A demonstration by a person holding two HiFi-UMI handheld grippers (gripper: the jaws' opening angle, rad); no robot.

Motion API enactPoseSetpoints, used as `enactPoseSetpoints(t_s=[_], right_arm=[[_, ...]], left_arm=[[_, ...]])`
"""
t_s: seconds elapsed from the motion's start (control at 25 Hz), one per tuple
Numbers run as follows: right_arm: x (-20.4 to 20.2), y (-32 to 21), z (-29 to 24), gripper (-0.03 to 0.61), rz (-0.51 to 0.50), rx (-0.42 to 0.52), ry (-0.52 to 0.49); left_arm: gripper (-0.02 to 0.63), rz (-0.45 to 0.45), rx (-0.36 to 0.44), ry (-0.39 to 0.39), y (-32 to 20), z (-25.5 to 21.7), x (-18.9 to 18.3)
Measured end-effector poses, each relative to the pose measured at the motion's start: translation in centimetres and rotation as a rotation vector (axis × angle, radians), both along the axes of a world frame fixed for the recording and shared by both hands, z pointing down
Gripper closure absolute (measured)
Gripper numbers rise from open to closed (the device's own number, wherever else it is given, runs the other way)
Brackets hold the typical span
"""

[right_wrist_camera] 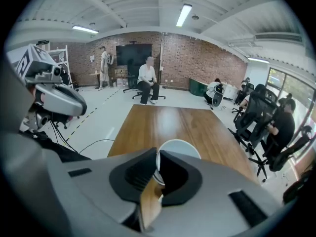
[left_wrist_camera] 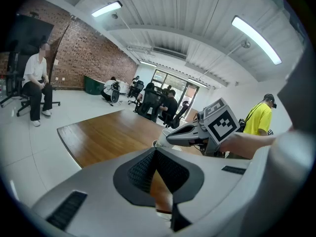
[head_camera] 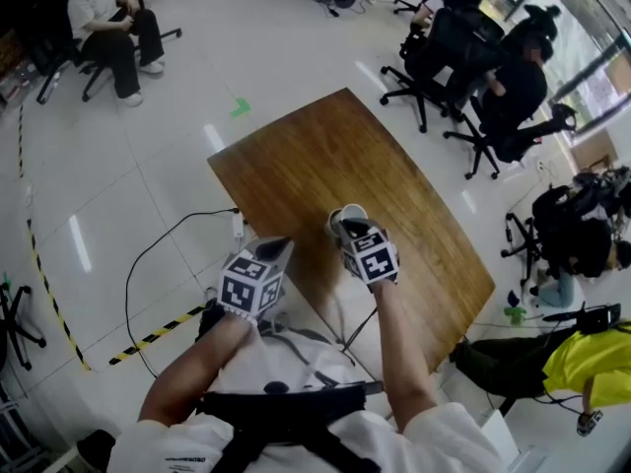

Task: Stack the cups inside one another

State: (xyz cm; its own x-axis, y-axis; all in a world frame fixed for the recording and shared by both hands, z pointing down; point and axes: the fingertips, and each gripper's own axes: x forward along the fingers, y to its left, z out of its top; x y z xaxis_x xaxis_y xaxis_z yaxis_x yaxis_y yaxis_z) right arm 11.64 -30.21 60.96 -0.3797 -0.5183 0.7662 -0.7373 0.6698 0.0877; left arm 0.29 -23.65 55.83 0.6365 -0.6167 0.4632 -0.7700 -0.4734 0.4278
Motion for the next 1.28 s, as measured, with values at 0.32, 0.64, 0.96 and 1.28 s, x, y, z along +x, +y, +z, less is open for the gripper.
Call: enactPoseSetpoints(t_s=[0.32,0.64,0.96,1.28], right_arm=[[0.1,-0.3,2.1,0.551,-0.031,-0.029,0.044],[-0.7,0.4,4.6,0.551,-0.054,-0.084,0.075],[-1.6,0.2,5.1,0.548,-0.064,-0.073,0.083],[-1.0,0.7,4.2,0.516,-0.034,-0.045,0.085]], left_arm=[[0.62,-0.018,-0.006,-0.001,0.1,-0.1,-0.2],[0.62,-0.037,-0.011,-0.001,0.1,0.3,-1.1],[0.619,-0.044,-0.014,-0.004,0.3,0.5,-2.1],[0.62,-0.032,-0.013,-0.004,0.7,0.4,-1.9]])
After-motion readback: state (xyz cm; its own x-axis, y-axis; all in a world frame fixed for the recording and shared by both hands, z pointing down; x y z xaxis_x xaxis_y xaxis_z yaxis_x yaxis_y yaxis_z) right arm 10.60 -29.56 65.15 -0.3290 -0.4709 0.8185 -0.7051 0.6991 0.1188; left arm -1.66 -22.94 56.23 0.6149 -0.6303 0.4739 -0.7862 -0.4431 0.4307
